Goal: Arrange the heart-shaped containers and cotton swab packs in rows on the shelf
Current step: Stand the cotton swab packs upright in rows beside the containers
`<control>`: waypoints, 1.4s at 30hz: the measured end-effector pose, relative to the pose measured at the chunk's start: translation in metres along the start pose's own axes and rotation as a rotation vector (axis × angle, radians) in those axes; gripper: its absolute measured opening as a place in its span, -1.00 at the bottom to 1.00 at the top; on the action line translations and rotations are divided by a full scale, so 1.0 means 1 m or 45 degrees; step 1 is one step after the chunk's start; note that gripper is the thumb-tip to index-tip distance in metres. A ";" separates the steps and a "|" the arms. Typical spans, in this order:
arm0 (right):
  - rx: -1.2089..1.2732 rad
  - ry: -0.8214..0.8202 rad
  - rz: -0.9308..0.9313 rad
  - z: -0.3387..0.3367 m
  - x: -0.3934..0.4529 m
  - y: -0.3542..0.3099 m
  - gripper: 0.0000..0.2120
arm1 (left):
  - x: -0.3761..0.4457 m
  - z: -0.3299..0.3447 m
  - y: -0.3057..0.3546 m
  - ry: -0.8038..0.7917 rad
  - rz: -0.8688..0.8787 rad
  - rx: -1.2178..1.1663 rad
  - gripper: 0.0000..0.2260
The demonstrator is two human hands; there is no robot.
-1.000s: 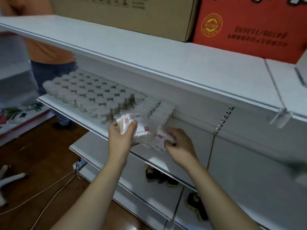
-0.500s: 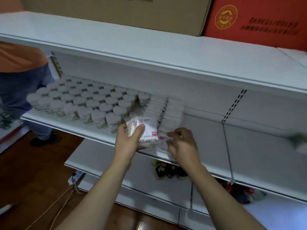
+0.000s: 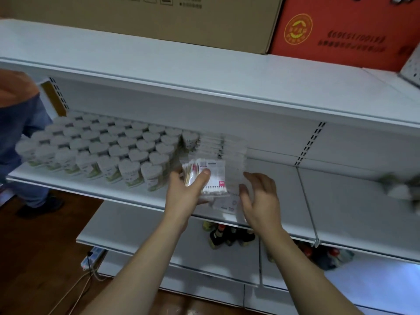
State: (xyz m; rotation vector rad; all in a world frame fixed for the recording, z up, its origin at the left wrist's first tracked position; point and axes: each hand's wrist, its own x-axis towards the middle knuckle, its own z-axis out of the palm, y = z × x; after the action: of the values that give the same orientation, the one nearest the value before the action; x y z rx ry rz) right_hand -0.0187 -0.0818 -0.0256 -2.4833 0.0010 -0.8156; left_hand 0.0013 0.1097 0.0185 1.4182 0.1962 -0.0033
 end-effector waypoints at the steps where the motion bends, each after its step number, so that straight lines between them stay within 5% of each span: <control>1: 0.159 -0.019 0.120 -0.007 0.000 -0.008 -0.66 | 0.001 0.004 0.001 -0.001 0.018 0.020 -0.33; 3: 0.473 -0.094 0.266 -0.018 -0.001 -0.026 -0.74 | 0.001 0.013 0.000 -0.022 0.051 0.071 -0.26; 7: 0.775 -0.183 0.387 -0.033 0.000 -0.041 -0.80 | -0.001 0.036 -0.002 -0.106 0.100 0.028 -0.47; 15: 1.256 0.171 0.936 -0.056 0.025 0.017 -0.73 | 0.010 0.073 -0.002 -0.114 -0.053 -0.054 -0.68; 21: 0.824 -0.005 0.944 -0.050 0.053 0.080 -0.65 | 0.020 0.095 0.007 -0.046 -0.075 -0.030 -0.74; 25: 0.360 -0.194 0.629 -0.025 0.081 0.103 -0.48 | 0.028 0.100 0.008 0.010 -0.086 0.015 -0.68; 31: 0.049 -0.380 0.366 0.004 0.121 0.113 -0.66 | 0.037 0.099 0.001 0.032 -0.076 0.023 -0.56; 37: -0.092 -0.339 0.192 0.039 0.140 0.124 -0.62 | 0.059 0.096 0.000 -0.006 -0.074 0.004 -0.51; 42: -0.361 -0.157 0.027 0.054 0.139 0.127 -0.79 | 0.069 0.089 -0.002 -0.055 -0.037 0.008 -0.62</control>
State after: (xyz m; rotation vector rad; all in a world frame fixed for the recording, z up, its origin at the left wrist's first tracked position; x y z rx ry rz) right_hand 0.1451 -0.1877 -0.0469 -2.7918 0.1061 -0.6923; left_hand 0.0807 0.0295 0.0197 1.4201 0.1812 -0.0581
